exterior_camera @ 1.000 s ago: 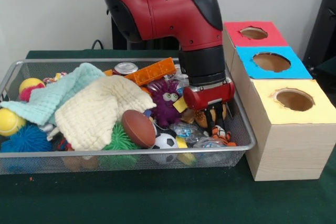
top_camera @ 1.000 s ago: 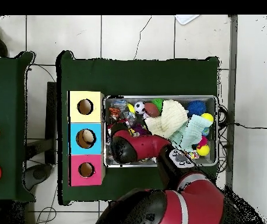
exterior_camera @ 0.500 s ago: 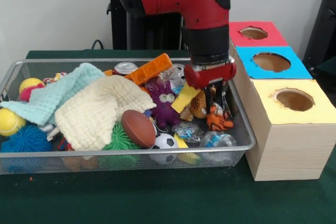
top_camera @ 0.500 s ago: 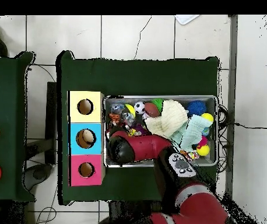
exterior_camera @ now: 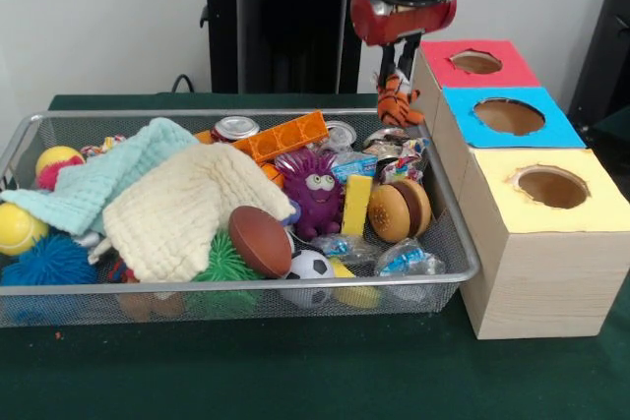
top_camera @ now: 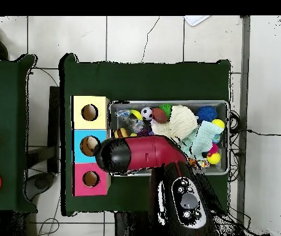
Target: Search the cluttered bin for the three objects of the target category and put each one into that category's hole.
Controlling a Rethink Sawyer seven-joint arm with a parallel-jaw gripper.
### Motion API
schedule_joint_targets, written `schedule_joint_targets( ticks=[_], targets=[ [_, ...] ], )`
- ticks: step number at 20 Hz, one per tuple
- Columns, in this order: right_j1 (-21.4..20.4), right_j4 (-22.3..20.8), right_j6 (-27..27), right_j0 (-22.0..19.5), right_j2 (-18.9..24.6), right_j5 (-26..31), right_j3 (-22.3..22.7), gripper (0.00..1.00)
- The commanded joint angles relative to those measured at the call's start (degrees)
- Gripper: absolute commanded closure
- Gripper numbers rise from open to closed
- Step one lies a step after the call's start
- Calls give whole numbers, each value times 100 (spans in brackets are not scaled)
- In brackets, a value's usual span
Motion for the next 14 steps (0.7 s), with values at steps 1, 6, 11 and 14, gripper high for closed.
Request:
schedule_joint_targets(
  ticks=[1,6,11,14],
  targets=[
    [-318,799,996,-178,384,-363,1029,100],
    [-219,1384,1579,219,396,-1079,1606,100],
    [20,1755,1811,479,245,-1714,1857,100],
    [152,1876,1747,576,198,-2012,1905,100]
  ],
)
